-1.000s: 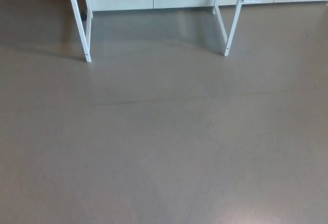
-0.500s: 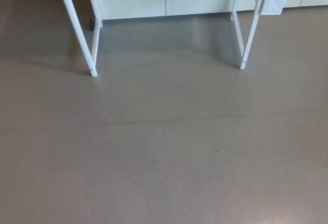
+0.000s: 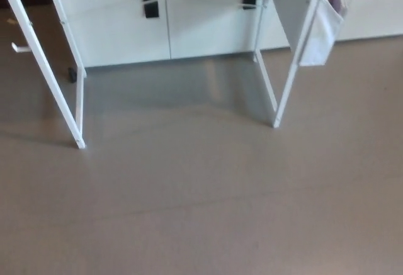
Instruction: The robot walks towards a desk on which a file tray is kept in the middle and a toilet paper roll is kept on its right. The robot uses its right hand to hook on finger in the gap of the roll and grabs it, lifts it and places it on the tray.
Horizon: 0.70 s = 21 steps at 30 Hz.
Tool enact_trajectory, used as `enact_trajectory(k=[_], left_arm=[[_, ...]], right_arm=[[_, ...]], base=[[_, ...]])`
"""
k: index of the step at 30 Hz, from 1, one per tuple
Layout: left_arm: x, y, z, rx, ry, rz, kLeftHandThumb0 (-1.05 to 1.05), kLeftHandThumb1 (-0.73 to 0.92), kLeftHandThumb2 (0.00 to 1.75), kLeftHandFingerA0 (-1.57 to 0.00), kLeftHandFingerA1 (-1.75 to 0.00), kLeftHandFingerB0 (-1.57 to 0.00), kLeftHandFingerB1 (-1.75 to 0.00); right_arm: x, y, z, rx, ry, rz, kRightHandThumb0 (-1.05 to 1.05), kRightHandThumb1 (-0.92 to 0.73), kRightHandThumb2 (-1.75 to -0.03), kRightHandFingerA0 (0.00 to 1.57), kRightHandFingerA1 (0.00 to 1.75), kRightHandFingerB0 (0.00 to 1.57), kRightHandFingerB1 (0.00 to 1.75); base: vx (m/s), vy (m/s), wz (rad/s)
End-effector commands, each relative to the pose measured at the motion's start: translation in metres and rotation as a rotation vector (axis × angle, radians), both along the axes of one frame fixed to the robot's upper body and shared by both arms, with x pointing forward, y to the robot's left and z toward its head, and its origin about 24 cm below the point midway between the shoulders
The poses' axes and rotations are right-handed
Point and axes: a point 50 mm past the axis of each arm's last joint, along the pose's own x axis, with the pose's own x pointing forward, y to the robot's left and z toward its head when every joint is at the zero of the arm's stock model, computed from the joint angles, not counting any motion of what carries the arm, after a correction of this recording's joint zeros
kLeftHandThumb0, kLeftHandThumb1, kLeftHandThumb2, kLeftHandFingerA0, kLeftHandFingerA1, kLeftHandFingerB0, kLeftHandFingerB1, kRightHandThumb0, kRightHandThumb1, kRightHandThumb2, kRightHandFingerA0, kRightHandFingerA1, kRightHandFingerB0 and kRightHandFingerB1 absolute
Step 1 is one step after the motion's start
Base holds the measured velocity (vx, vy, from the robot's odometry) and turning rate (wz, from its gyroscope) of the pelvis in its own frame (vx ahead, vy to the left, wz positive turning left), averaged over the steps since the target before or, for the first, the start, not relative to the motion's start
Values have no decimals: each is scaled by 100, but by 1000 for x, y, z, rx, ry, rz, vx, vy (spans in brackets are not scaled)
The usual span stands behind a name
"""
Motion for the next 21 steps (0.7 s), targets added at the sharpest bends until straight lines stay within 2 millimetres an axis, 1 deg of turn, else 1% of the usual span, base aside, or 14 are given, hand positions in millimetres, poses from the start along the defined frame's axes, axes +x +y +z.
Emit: enact_trajectory(k=[1,2,3,5,7,9,14,18,20,21], left_arm=[[-2,5,4,14,12,7,-23,72,119,-8,-54,-8,-51],[-2,5,4,14,12,7,-23,72,119,-8,-54,-8,-51],[-2,5,3,13,13,5,-23,72,119,-8,-54,-8,-51],[-3,4,3,12,15,3,-23,72,119,-8,-54,-8,-51],[-2,3,3,13,15,-1,-23,72,119,-8,-54,-8,-51],[0,4,4,15,16,-8,-23,72,119,-8,-54,-8,-51],[3,4,5,17,12,-12,-23,72,119,-8,-54,-8,-51],[7,4,7,21,6,-18,-23,72,119,-8,-54,-8,-51],[7,4,8,21,7,-17,-23,72,119,-8,-54,-8,-51],[7,4,7,22,11,-20,-23,72,119,-8,-54,-8,-51]], right_arm=[[0,0,1,-6,-8,-3,-74,-72,-63,20,40,3,23],[0,0,1,-6,-8,-3,-74,-72,-63,20,40,3,23],[-1,-1,1,-7,-7,-4,-74,-72,-63,20,40,3,23],[-2,-2,1,-8,-5,-6,-74,-72,-63,20,40,3,23],[-5,-2,1,-7,-5,-11,-74,-72,-63,20,40,3,23],[-8,-1,0,-5,-4,-17,-74,-72,-63,20,40,3,23],[-8,-1,-1,-2,-7,-21,-74,-72,-63,20,40,3,23],[-8,0,-1,1,-13,-26,-74,-72,-63,20,40,3,23],[-8,0,-1,1,-13,-26,-74,-72,-63,20,40,3,23],[-11,0,-2,2,-9,-30,-74,-72,-63,20,40,3,23]], base=[[467,-143,21],[490,-107,30],[475,-205,-50],[572,-202,62],[546,-208,8],[311,-101,-1],[277,-70,-15],[373,180,-22],[375,221,-47],[358,217,-23]])
